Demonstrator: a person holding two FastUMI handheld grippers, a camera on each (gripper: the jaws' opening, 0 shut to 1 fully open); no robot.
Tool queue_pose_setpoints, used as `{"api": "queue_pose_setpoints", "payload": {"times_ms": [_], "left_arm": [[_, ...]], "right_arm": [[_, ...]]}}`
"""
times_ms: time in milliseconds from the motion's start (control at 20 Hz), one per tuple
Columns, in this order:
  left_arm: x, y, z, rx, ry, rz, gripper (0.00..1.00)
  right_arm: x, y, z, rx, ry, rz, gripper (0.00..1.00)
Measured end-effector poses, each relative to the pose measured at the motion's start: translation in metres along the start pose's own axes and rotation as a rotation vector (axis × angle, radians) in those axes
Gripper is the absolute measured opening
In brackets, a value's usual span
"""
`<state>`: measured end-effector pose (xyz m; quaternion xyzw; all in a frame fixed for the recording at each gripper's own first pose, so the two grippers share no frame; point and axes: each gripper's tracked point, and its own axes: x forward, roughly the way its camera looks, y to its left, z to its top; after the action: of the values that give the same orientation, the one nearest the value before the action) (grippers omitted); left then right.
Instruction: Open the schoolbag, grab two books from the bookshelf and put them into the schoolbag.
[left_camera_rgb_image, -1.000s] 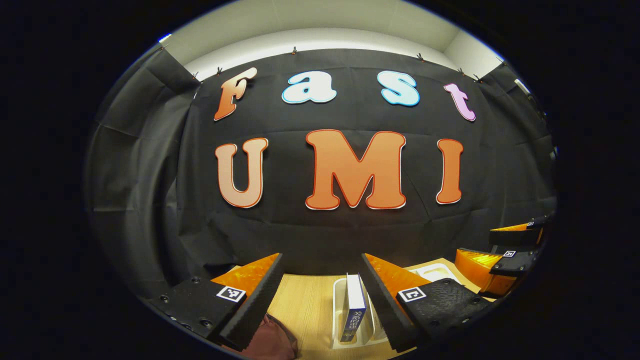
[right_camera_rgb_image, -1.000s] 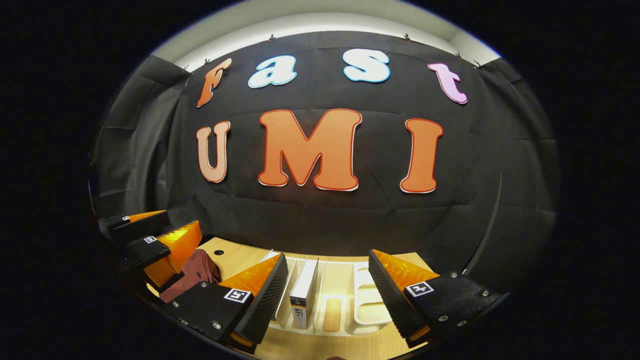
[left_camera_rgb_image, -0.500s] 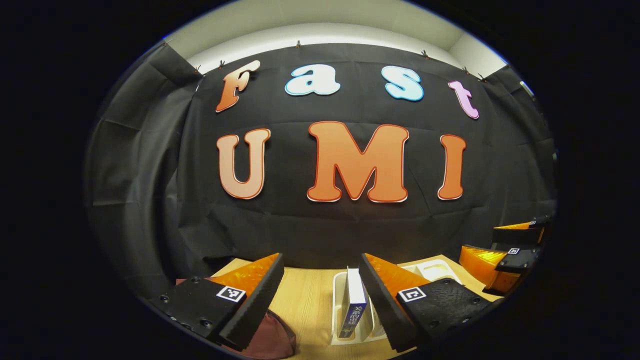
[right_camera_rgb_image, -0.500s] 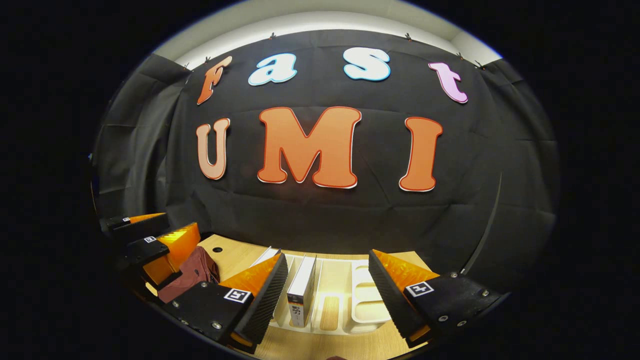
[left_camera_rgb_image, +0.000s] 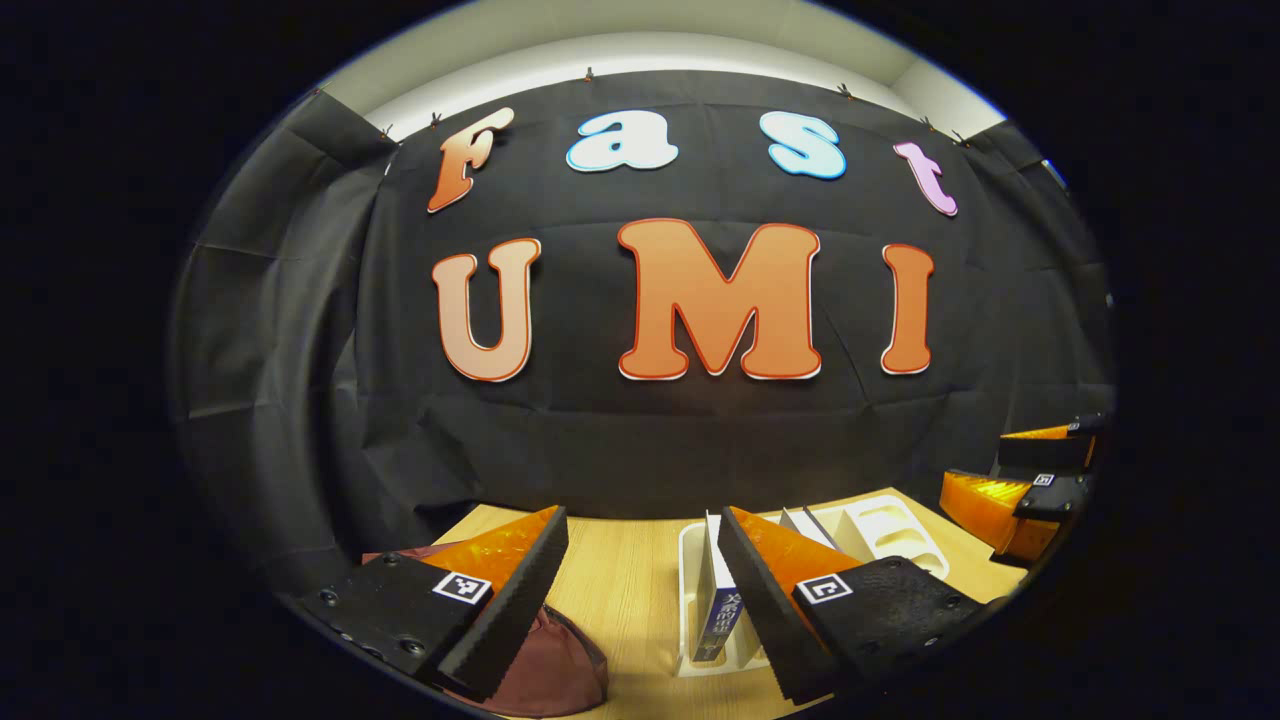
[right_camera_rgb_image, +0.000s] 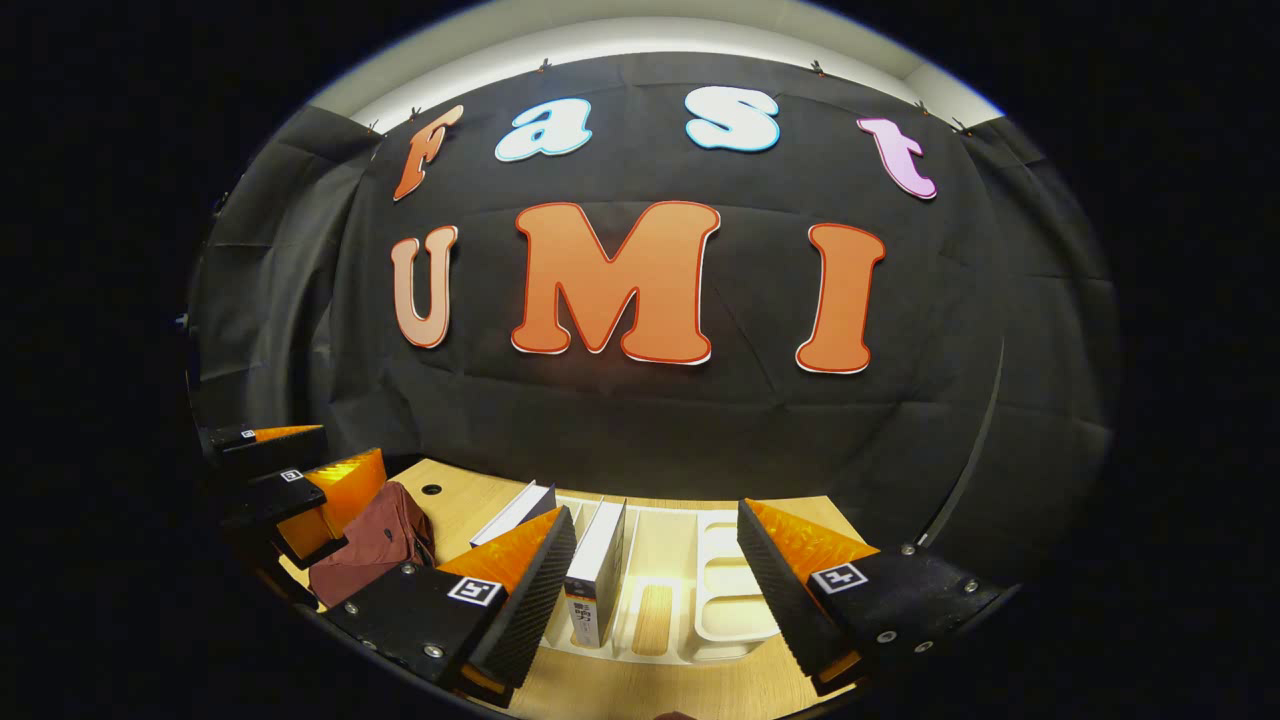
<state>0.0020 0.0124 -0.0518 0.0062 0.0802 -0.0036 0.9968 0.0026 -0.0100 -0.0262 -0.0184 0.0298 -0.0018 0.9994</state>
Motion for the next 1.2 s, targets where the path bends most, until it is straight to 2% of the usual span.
{"api": "queue_pose_setpoints", "payload": {"times_ms": [300,400,450,500,550,850,1200], "left_arm": [[-0.001,0.010,-0.040,0.079,0.122,-0.005,0.95],[-0.004,0.018,-0.064,0.117,0.198,0.004,0.96],[-0.005,0.022,-0.075,0.139,0.243,0.008,1.00],[-0.008,0.026,-0.087,0.162,0.291,0.013,0.98],[-0.007,0.028,-0.096,0.189,0.321,0.012,1.00],[-0.024,0.039,-0.153,0.303,0.486,0.027,0.99],[-0.039,0.048,-0.210,0.475,0.588,0.019,0.98]], "right_arm": [[0.006,-0.009,-0.017,0.025,0.036,0.015,0.96],[0.009,-0.015,-0.023,0.029,0.044,0.016,0.96],[0.011,-0.018,-0.027,0.032,0.049,0.015,0.96],[0.013,-0.019,-0.031,0.037,0.057,0.018,0.96],[0.013,-0.021,-0.035,0.041,0.065,0.020,0.96],[0.023,-0.034,-0.054,0.050,0.090,0.033,0.96],[0.030,-0.055,-0.079,0.057,0.138,0.015,0.96]]}}
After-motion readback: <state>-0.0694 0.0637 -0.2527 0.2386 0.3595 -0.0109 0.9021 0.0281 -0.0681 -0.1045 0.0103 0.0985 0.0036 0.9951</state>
